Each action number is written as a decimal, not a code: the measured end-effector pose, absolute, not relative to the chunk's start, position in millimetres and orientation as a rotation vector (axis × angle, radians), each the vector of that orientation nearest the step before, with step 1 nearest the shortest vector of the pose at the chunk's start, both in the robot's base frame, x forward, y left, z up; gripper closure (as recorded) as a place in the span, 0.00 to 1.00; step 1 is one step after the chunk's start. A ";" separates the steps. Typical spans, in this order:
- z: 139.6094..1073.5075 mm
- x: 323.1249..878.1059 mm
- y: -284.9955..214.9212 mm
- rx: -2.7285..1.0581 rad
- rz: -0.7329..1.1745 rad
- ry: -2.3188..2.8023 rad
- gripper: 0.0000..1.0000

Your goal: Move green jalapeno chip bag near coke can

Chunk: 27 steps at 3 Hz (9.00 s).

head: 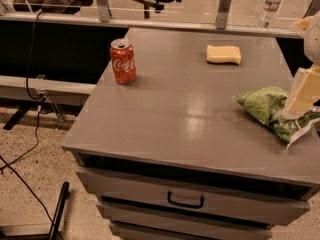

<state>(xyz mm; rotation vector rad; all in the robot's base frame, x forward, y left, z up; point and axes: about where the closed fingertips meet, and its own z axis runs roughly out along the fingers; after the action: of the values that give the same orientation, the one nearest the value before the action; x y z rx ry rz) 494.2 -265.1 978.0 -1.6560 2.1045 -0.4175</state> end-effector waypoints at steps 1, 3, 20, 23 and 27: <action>957.7 499.7 -277.4 -1.650 -0.392 2.141 0.00; 924.9 506.4 -293.8 -1.653 -0.336 2.205 0.00; 904.8 596.6 -6.1 -2.045 0.117 1.576 1.00; 894.2 598.7 -0.8 -2.077 0.102 1.571 0.35; 899.3 597.4 -15.6 -2.075 0.081 1.581 0.00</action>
Offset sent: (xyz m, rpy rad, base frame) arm 0.0140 -0.0355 -0.0601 0.0236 0.1001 -0.0557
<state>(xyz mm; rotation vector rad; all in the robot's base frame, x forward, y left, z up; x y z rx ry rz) 597.4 -15.6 899.3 -2.0748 1.5808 0.0812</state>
